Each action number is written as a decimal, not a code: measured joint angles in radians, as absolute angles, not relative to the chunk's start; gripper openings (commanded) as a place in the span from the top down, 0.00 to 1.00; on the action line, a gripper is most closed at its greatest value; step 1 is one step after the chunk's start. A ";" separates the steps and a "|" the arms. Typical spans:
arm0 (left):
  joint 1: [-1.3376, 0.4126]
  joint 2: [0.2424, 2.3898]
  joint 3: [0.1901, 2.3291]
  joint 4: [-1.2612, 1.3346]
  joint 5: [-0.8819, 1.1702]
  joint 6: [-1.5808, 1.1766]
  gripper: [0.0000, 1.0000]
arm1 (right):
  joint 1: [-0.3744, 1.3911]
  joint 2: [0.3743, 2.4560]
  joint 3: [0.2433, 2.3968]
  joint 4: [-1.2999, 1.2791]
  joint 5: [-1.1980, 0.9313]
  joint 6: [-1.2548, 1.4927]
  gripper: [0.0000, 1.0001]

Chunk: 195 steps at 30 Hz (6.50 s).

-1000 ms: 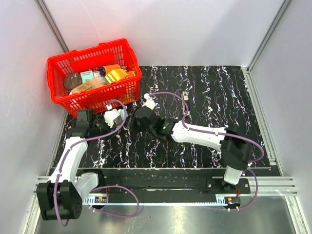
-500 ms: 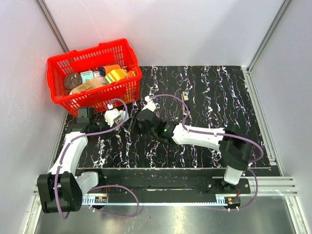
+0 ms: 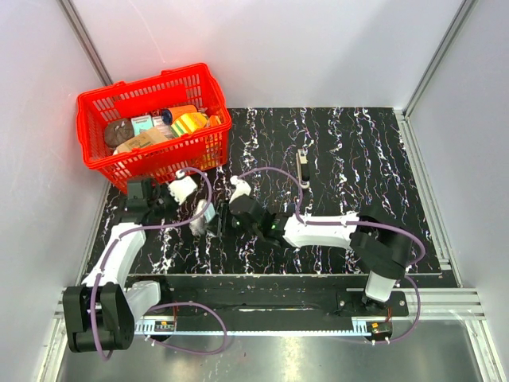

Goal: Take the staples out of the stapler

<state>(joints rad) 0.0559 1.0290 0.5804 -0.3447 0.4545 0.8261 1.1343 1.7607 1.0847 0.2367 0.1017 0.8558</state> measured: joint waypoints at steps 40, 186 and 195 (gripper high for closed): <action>-0.044 1.051 0.722 -0.649 0.813 0.680 0.48 | 1.114 1.771 1.189 0.224 0.267 0.866 1.00; -0.082 0.983 0.897 -0.647 0.529 0.505 0.01 | 0.879 1.892 1.563 -0.693 0.196 0.521 0.32; -0.193 1.078 0.904 -0.677 0.438 0.517 0.01 | 0.853 1.885 1.272 -0.561 0.297 0.522 0.36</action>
